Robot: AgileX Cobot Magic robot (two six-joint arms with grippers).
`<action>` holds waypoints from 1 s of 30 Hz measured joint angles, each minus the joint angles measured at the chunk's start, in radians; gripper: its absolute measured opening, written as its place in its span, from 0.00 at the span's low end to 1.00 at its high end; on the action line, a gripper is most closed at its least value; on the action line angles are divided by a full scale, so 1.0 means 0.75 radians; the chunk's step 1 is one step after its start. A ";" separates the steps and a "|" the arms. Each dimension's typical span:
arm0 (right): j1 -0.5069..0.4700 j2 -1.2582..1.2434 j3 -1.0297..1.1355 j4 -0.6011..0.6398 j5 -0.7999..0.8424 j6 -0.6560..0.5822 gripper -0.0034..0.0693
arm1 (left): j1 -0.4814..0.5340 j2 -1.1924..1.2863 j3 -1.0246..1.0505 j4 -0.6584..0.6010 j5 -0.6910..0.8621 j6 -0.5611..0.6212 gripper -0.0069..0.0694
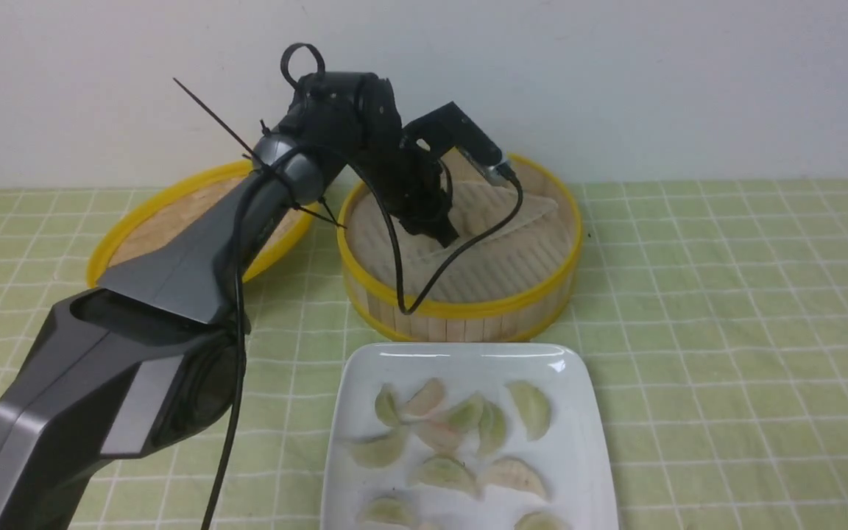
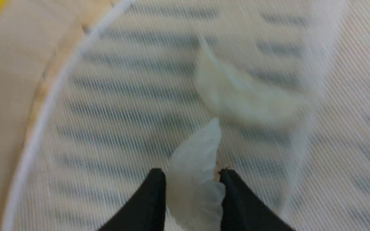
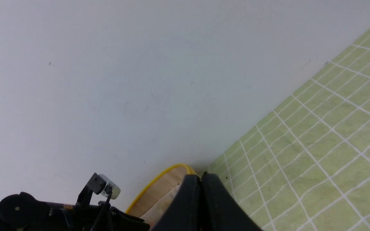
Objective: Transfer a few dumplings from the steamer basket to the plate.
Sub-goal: Use the left arm to grab a dumpling from the steamer, then use the left arm to put the dumpling into the plate
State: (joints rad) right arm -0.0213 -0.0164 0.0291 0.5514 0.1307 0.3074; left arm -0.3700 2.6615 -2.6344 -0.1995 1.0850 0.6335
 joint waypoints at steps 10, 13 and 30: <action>0.000 0.053 -0.348 -0.033 0.409 -0.165 0.03 | 0.016 -0.195 -0.159 0.009 0.210 -0.125 0.33; 0.000 0.234 -0.564 -0.157 0.680 -0.206 0.03 | 0.015 -0.257 -0.154 0.006 0.228 -0.228 0.33; 0.000 1.417 -1.582 -0.184 1.430 -0.584 0.03 | 0.007 -1.293 1.207 -0.145 0.224 -0.483 0.33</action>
State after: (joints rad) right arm -0.0213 1.0465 -1.1577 0.4134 1.2033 -0.1308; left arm -0.3646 1.6915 -1.7292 -0.3085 1.2528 0.2712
